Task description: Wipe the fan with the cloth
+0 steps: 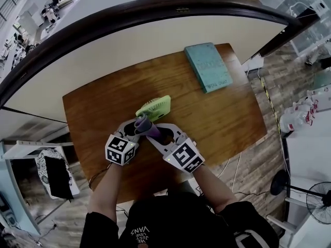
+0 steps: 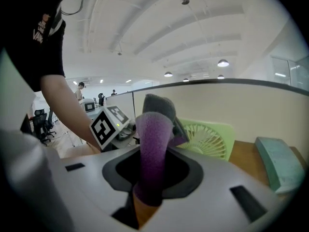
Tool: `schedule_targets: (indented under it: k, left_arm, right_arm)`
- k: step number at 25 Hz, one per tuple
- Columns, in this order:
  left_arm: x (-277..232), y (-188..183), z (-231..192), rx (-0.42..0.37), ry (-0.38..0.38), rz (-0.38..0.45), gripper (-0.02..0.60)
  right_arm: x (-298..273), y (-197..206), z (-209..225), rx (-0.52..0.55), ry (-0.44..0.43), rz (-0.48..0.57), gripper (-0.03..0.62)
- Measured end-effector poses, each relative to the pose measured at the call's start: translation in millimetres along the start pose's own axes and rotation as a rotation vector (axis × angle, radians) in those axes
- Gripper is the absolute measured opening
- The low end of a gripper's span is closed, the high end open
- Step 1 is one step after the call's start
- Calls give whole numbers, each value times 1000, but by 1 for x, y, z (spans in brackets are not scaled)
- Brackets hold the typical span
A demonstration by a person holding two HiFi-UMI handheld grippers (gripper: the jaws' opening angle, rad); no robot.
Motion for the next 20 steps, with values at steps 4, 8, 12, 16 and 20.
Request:
schedule_targets:
  k: [4, 8, 12, 16, 20]
  left_arm:
    - [0, 0, 1, -18, 3, 0, 71]
    - [-1, -1, 0, -18, 5, -6, 68]
    - [0, -1, 0, -23, 9, -10, 67]
    - [1, -2, 0, -24, 14, -16, 66]
    - [1, -2, -1, -24, 14, -16, 64]
  right_arm:
    - [-11, 3, 11, -99, -34, -48, 103]
    - [-13, 4, 21, -172, -37, -76, 103]
    - [-6, 9, 32, -211, -5, -87, 103]
    - [5, 15, 45, -257, 45, -90, 103]
    - [18, 23, 63, -303, 111, -86, 103]
Point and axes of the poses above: the fingertips, and each gripper's own axes: x backward along the fingers, z to its right, y out of its underside, the point moved 10 cm from there along x, backward along the fingers, and after that the axes turned 4 degrees about -y, right-handed, at the moved point
